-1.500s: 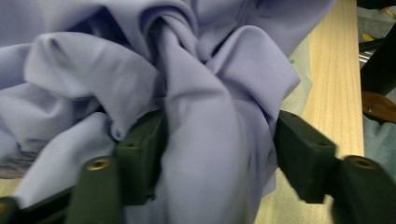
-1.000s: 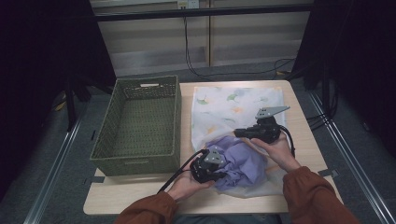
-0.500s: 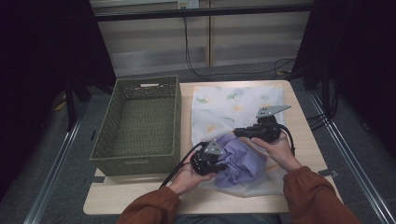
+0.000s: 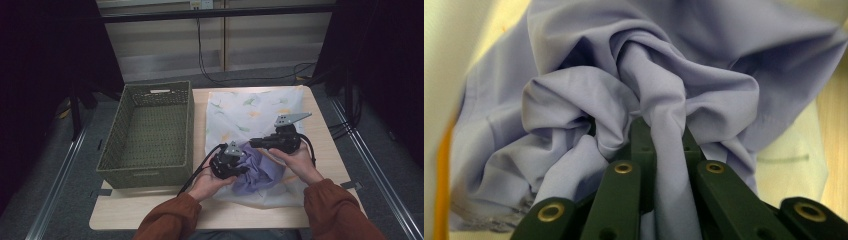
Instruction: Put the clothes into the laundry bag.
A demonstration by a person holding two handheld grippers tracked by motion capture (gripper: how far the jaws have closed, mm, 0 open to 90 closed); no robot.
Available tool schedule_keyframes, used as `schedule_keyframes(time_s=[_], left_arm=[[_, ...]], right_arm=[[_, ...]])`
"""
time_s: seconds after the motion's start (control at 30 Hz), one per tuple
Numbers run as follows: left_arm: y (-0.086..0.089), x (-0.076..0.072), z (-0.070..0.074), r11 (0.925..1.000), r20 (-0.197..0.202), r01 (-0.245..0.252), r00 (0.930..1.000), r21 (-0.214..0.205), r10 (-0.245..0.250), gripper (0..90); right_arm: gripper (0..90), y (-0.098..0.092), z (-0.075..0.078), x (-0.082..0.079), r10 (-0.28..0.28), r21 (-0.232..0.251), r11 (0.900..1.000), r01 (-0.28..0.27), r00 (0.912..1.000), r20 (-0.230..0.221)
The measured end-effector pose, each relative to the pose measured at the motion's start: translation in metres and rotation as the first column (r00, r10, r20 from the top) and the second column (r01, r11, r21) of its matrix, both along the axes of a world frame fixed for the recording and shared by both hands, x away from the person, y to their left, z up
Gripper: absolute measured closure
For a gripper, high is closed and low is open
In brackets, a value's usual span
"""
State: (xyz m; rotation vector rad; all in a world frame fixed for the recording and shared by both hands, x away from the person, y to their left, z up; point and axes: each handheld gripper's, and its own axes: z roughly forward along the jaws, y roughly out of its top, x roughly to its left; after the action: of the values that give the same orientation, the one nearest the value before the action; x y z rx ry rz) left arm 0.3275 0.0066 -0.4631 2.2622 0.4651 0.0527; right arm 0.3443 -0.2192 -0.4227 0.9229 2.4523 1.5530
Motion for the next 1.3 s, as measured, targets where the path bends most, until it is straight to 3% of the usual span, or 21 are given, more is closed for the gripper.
schedule_keyframes(time_s=[0.1,0.13,0.3,0.47,0.57,0.6,0.63,0.7,0.8,0.93,1.03,1.1,1.13,1.17,1.23,1.27,1.3], left_arm=[[-0.003,0.005,0.0,0.9997,0.0,-0.02,0.9998,-0.013,0.02,84.8],[-0.003,0.008,0.001,0.9997,0.0,-0.024,0.9997,0.002,0.024,84.8],[-0.006,0.016,-0.001,0.9971,0.009,-0.072,0.9974,-0.026,0.072,84.9],[-0.006,0.016,-0.016,0.9983,-0.007,-0.054,0.9985,0.02,0.055,82.7],[-0.004,0.014,-0.017,0.999,-0.012,-0.038,0.9992,0.023,0.038,74.0],[-0.004,0.013,-0.017,0.999,-0.015,-0.044,0.9989,0.001,0.045,70.4],[-0.002,0.013,-0.014,0.9993,-0.01,-0.027,0.9996,0.027,0.027,70.1],[0.001,0.009,-0.011,0.9999,-0.011,-0.01,0.9999,0.009,0.011,70.6],[0.008,0.001,-0.002,1.0,-0.001,0.005,1.0,-0.003,-0.005,61.8],[0.013,-0.01,0.005,0.9994,0.022,0.032,0.9992,0.009,-0.032,53.2],[0.013,-0.02,0.001,0.9984,0.026,0.054,0.9982,0.016,-0.055,47.8],[0.013,-0.021,-0.004,0.9983,0.022,0.058,0.9981,0.001,-0.058,42.0],[0.013,-0.022,-0.007,0.9978,0.004,0.059,0.9982,-0.029,-0.059,40.1],[0.014,-0.022,-0.009,0.9978,0.008,0.066,0.9978,-0.003,-0.066,38.0],[0.012,-0.024,-0.014,0.9965,0.001,0.083,0.9965,0.007,-0.083,30.8],[0.012,-0.024,-0.014,0.9958,0.018,0.089,0.9958,0.024,-0.089,30.2],[0.011,-0.025,-0.016,0.9961,0.02,0.087,0.996,0.016,-0.087,29.7]], right_arm=[[89.6,0.001,0.001,-0.001,0.005,0.003,1.0,-0.005,1.0,-0.003],[89.6,0.001,0.001,-0.001,0.007,0.003,1.0,-0.007,1.0,-0.003],[89.6,0.001,0.001,-0.002,0.004,0.006,1.0,-0.004,1.0,0.002],[89.6,-0.003,-0.004,-0.001,-0.009,-0.005,0.9999,0.009,0.9998,-0.015],[89.6,-0.005,-0.006,0.0,-0.013,-0.007,0.9999,0.013,0.9997,-0.021],[89.6,-0.005,-0.006,0.001,-0.014,-0.007,0.9999,0.014,0.9997,-0.021],[89.6,-0.005,-0.006,0.001,-0.014,-0.007,0.9999,0.014,0.9997,-0.022],[89.6,-0.005,-0.007,0.001,-0.014,-0.01,0.9999,0.014,0.9997,-0.022],[89.6,-0.004,-0.008,0.0,-0.013,-0.018,0.9998,0.013,0.9996,-0.027],[89.6,-0.004,-0.01,0.0,-0.012,-0.018,0.9998,0.011,0.9995,-0.031],[89.6,-0.004,-0.011,0.0,-0.012,-0.022,0.9997,0.012,0.9994,-0.033],[89.6,-0.004,-0.012,0.0,-0.01,-0.026,0.9996,0.009,0.9995,-0.031],[89.6,-0.004,-0.012,0.0,-0.011,-0.024,0.9996,0.01,0.9994,-0.034],[89.6,-0.004,-0.013,0.0,-0.009,-0.025,0.9997,0.009,0.9994,-0.032],[89.6,-0.004,-0.013,-0.001,-0.007,-0.029,0.9996,0.006,0.9994,-0.034],[89.6,-0.004,-0.013,-0.001,-0.007,-0.029,0.9996,0.006,0.9994,-0.034],[89.6,-0.004,-0.013,-0.001,-0.006,-0.028,0.9996,0.005,0.9994,-0.035]])
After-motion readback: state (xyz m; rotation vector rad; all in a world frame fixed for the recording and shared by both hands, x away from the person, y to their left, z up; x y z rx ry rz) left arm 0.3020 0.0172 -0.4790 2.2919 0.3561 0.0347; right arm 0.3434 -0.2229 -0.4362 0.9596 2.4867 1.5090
